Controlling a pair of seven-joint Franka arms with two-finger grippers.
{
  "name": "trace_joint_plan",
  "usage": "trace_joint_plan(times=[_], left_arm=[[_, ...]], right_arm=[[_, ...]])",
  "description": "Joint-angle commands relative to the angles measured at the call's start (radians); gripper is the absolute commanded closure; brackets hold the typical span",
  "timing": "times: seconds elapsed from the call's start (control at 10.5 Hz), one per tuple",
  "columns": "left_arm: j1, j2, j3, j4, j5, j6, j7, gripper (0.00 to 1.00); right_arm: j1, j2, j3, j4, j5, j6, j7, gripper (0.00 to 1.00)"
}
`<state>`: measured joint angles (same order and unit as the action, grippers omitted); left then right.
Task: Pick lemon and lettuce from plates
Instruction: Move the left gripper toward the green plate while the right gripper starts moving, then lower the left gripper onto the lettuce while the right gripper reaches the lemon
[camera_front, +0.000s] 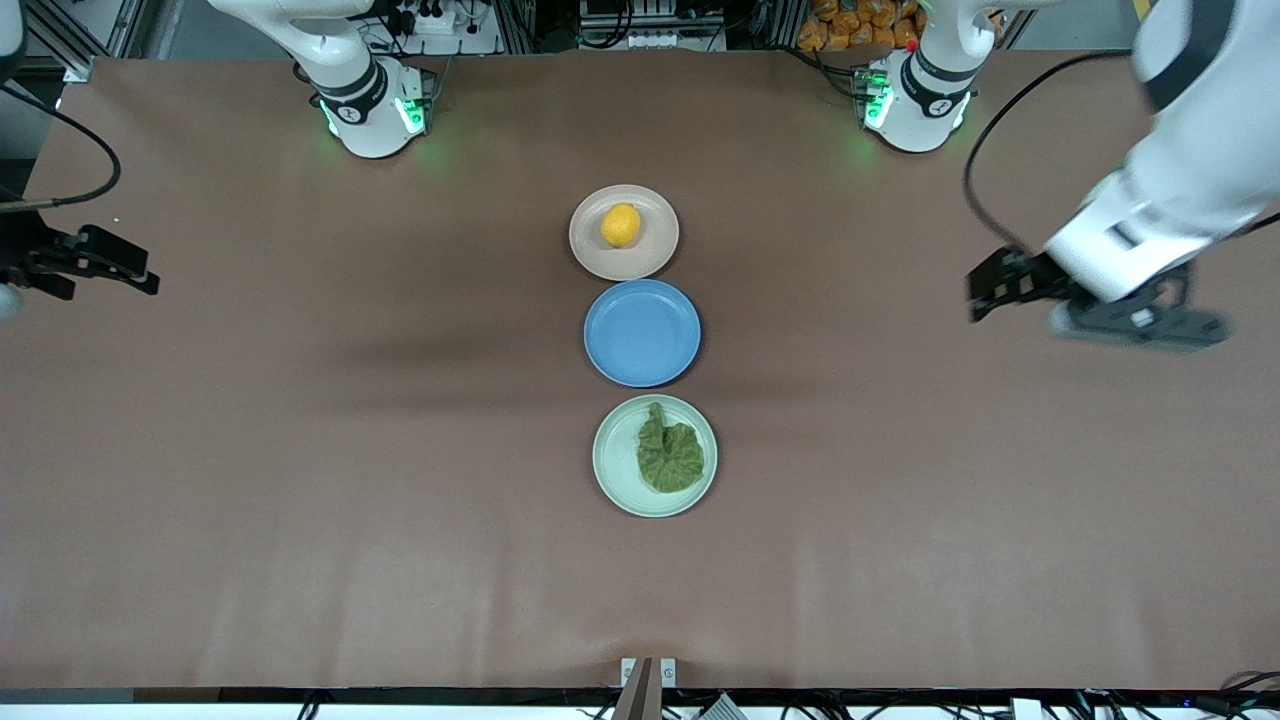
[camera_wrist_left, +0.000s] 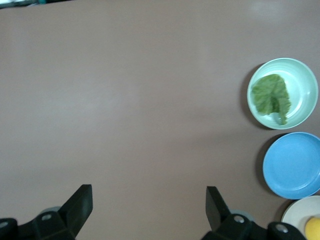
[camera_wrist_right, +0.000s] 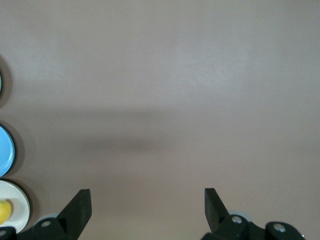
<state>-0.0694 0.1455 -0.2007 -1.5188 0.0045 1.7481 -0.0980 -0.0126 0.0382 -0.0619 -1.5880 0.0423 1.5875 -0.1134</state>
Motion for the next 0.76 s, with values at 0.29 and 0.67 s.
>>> trace_joint_plan(times=[0.29, 0.67], left_arm=[[-0.263, 0.265, -0.003, 0.012, 0.006, 0.405, -0.153, 0.00], [-0.377, 0.486, 0.003, 0.014, 0.032, 0.747, -0.164, 0.00]], right_arm=[[0.150, -0.018, 0.013, -0.199, 0.001, 0.094, 0.295, 0.00], [0.305, -0.089, 0.014, -0.413, 0.001, 0.245, 0.533, 0.00]])
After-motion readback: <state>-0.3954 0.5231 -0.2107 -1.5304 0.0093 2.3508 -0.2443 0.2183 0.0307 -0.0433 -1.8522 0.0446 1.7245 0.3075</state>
